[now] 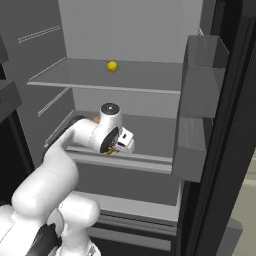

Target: Place the banana in the correct fridge rack based on whether it is a fruit or vegetable. Finally, close the fridge door.

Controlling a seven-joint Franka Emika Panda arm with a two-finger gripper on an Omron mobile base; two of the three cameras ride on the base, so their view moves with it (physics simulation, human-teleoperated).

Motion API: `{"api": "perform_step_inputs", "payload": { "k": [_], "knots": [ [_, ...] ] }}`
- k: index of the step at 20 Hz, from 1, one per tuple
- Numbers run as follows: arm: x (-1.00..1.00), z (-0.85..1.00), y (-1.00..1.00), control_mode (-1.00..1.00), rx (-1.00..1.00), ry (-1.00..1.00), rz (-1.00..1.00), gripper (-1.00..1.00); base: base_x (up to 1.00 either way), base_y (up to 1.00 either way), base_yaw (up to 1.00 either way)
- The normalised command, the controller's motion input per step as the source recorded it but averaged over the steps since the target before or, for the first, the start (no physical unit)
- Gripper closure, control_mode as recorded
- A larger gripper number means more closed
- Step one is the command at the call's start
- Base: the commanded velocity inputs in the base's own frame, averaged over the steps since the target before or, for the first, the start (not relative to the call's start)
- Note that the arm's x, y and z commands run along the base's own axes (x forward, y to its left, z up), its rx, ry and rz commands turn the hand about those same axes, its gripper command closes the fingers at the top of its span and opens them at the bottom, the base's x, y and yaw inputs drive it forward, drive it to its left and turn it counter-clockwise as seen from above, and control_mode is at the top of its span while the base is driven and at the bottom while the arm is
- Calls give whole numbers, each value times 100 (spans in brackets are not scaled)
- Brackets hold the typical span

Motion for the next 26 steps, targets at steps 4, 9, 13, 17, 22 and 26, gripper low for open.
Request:
{"api": "perform_step_inputs", "payload": {
  "k": [4,9,13,17,22,26],
  "knots": [
    [86,-7,0,-100,0,2,5,100,0,0,0],
    [84,-11,3,-100,0,0,0,100,0,0,0],
    [76,-21,11,-100,0,-1,-1,-100,0,0,0],
    [13,-2,6,-100,0,-6,-4,-100,0,0,0],
    [-100,0,0,-100,0,-25,0,-100,0,0,0],
    [-100,26,0,-100,0,-26,0,-100,0,0,0]
  ]
}}
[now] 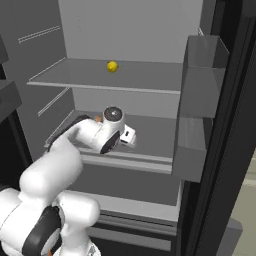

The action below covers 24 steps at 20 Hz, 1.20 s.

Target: Place the banana in the correct fridge rack based on whether it is a fruit or vegetable. Finally, close the fridge door.

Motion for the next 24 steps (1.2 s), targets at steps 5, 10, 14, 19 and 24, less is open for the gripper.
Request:
{"api": "perform_step_inputs", "payload": {
  "k": [5,10,14,19,24],
  "knots": [
    [-100,60,0,-100,0,0,-2,-100,0,0,0],
    [-100,56,15,-100,-1,37,-4,-100,0,0,0],
    [-92,35,10,-100,-1,39,-1,-100,0,0,0],
    [-20,53,7,-100,-9,5,0,-100,0,0,0],
    [0,68,10,-100,-14,-12,0,-100,0,0,0]
  ]
}}
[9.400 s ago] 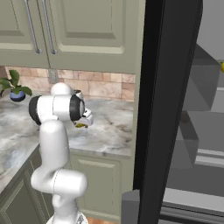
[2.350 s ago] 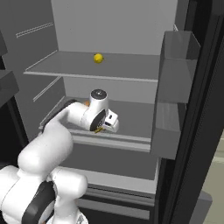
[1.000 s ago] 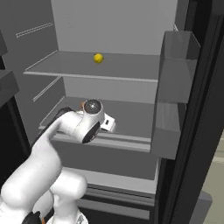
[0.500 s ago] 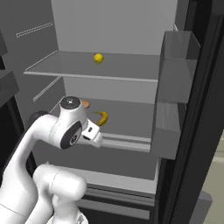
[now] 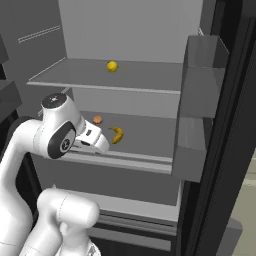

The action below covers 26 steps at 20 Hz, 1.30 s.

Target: Place the banana in the correct fridge rack based on whether it is a fruit or vegetable. Finally, close the fridge door.

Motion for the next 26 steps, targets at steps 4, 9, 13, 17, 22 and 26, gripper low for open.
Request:
{"api": "perform_step_inputs", "payload": {
  "k": [4,9,13,17,22,26],
  "knots": [
    [-23,-2,-2,-100,0,0,0,-100,0,0,0],
    [0,0,0,100,0,0,0,-100,-83,-33,2],
    [0,0,0,100,0,0,0,-100,-71,-12,0],
    [0,0,0,100,0,0,0,-100,-55,-1,0],
    [0,0,0,100,0,0,0,-100,-40,0,0],
    [0,0,0,-100,0,0,0,-100,0,0,0]
  ]
}}
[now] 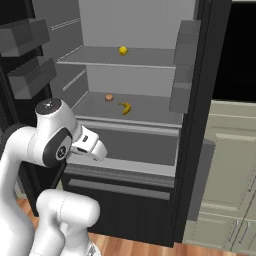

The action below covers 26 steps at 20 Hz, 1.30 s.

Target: Place the banana in the correct fridge rack based on whether it is a fruit or vegetable. Finally, close the fridge door.

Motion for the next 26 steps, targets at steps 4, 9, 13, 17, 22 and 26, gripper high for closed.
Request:
{"api": "perform_step_inputs", "payload": {
  "k": [4,9,13,17,22,26],
  "knots": [
    [-1,0,0,-100,0,0,0,-100,0,0,0],
    [-83,12,18,-100,-2,-25,6,-100,0,0,0],
    [-92,34,63,-100,-11,-44,15,-100,0,0,0],
    [-78,30,100,-100,-18,-47,4,-100,0,0,0],
    [-67,2,100,-100,-7,-38,-1,-100,0,0,0],
    [-67,0,100,-100,-7,-32,-4,-100,0,0,0]
  ]
}}
